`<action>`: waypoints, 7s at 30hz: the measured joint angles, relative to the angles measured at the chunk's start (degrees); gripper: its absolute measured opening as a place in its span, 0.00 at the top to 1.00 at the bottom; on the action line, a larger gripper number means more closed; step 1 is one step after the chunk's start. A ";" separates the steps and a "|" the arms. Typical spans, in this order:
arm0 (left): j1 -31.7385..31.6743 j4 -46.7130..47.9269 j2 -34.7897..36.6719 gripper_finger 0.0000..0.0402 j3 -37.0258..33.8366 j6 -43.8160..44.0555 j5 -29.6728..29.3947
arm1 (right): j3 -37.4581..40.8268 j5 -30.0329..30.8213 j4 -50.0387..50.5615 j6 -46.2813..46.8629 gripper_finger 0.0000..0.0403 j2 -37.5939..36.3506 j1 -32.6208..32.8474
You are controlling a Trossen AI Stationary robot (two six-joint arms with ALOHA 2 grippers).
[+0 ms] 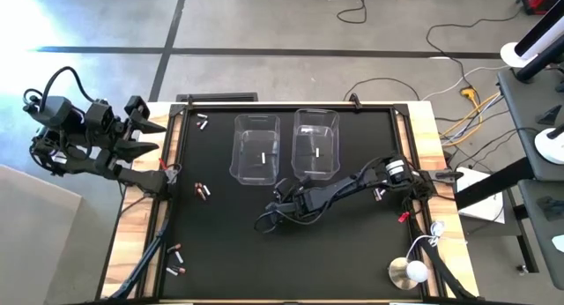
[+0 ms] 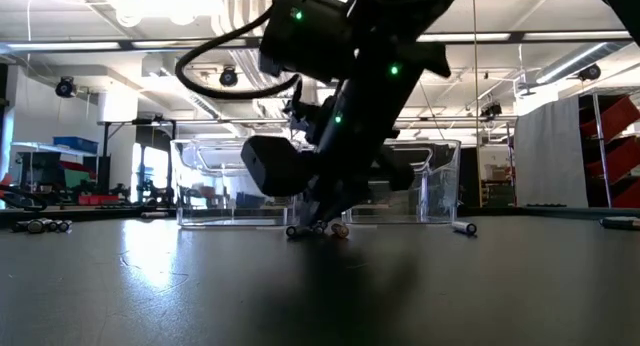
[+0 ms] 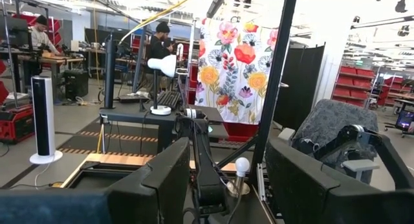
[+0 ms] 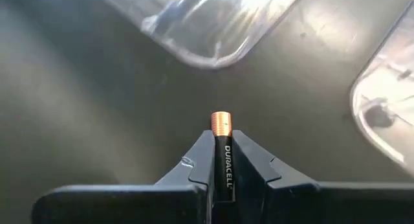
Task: Sort batteries
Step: Put the black battery into the right transparent bin
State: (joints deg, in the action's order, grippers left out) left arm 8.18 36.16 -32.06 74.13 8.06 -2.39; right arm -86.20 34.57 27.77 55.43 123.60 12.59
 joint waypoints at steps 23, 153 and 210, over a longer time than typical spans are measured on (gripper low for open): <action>-0.01 -0.07 0.67 0.55 0.00 -0.55 -2.84 | -0.75 -11.27 9.65 8.74 0.93 -25.60 -5.77; 0.00 -14.73 -3.95 0.55 -0.02 3.14 -3.21 | 3.02 -44.54 27.07 -46.50 0.56 -18.24 -33.18; 0.01 -10.93 -3.99 0.55 0.00 1.92 0.44 | -1.63 6.48 8.23 -9.01 0.64 -22.08 15.26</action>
State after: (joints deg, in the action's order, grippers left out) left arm 8.19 25.23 -36.05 74.13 9.99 -1.95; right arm -87.83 41.05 36.00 46.42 101.52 27.85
